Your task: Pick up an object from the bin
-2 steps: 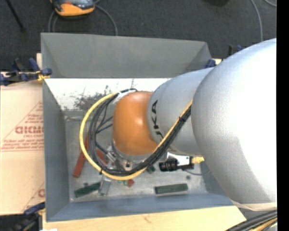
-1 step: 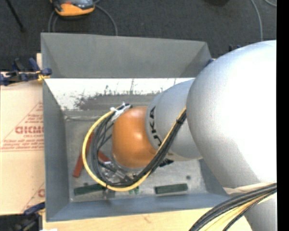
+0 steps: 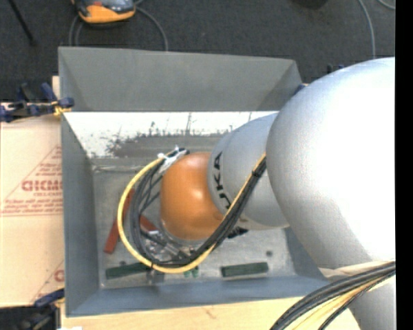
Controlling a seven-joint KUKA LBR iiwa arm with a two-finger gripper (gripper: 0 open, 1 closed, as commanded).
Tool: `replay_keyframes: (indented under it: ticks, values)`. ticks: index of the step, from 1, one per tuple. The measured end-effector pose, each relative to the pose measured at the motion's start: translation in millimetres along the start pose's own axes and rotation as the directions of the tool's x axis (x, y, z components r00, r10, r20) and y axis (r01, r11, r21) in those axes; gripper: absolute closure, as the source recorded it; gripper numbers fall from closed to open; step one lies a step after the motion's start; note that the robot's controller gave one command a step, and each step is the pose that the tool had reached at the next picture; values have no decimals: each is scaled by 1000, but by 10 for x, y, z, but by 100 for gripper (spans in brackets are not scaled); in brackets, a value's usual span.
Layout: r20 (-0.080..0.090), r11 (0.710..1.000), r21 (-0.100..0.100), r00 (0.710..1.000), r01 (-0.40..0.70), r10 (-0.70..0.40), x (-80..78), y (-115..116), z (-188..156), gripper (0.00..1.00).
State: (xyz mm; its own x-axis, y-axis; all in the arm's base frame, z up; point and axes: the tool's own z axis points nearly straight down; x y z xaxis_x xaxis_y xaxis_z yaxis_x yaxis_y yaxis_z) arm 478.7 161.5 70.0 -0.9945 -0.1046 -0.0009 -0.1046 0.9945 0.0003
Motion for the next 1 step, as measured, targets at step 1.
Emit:
replay_keyframes:
  ticks: [1]
  values:
    - [0,998,1,998,64,-64,-215,-30,-2088,100]
